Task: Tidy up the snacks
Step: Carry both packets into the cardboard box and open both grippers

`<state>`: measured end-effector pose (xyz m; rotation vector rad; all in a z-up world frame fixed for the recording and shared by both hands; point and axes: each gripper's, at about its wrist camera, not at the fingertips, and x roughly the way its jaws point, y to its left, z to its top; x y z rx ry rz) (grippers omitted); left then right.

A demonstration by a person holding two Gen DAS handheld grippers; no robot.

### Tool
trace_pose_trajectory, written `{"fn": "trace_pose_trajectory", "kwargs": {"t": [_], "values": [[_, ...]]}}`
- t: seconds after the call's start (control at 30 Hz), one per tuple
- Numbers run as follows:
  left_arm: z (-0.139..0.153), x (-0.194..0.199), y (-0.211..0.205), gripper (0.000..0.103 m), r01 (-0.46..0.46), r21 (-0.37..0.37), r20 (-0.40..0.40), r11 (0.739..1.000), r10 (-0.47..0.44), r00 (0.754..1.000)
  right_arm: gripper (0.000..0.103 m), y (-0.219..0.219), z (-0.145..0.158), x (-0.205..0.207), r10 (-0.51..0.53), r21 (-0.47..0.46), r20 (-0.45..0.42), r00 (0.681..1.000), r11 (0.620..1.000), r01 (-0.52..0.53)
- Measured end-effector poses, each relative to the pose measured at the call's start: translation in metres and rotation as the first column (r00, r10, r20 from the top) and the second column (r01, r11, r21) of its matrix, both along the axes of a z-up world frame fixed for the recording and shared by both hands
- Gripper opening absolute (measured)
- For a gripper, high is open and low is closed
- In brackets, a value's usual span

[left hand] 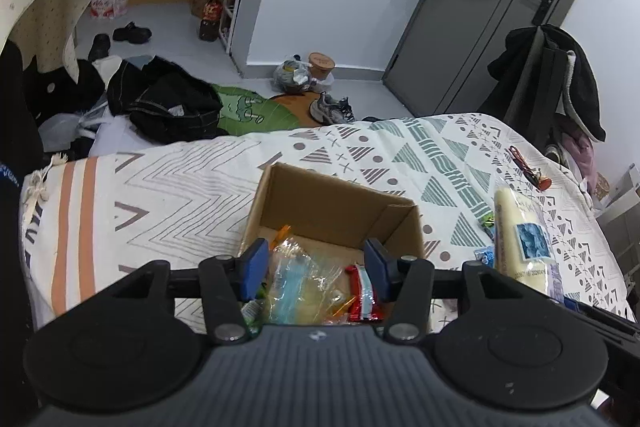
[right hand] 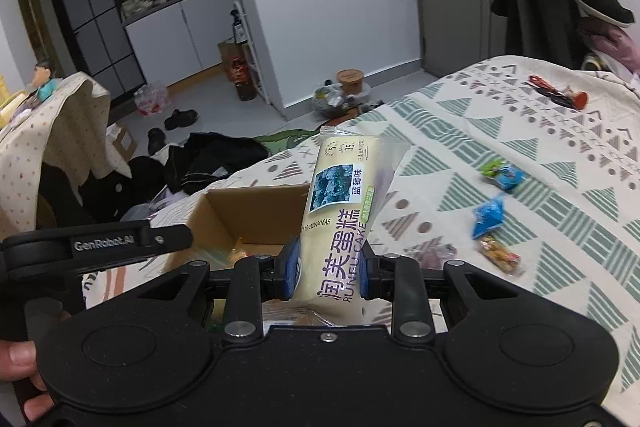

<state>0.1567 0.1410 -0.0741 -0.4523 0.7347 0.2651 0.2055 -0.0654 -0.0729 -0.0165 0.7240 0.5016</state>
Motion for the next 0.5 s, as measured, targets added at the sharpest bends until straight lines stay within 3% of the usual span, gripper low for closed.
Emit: {"fn": "trace_pose_trajectory", "kwargs": {"t": [0.13,0.3,0.43,0.5], "values": [[-0.001,-0.005,0.008,0.055,-0.02,-0.019,0.002,1.0,0.02,1.0,0.028,0.017,-0.003,0.001,0.033,0.0,-0.005,0.999,0.999,-0.033],[0.0,-0.007,0.012,0.067,-0.041,-0.01,-0.003,0.999,0.041,0.999,0.03,0.035,-0.006,0.002,0.089,0.013,-0.006,0.996,0.996,-0.089],[-0.001,-0.008,0.01,0.075,-0.054,-0.001,-0.018,0.999,0.054,0.998,0.056,0.032,-0.006,0.002,0.046,-0.003,0.003,0.999,0.999,-0.046],[-0.002,-0.008,0.01,0.08,-0.051,-0.009,-0.026,0.999,0.051,0.998,0.058,0.022,-0.006,0.002,0.037,0.017,-0.002,0.999,0.999,-0.037]]}}
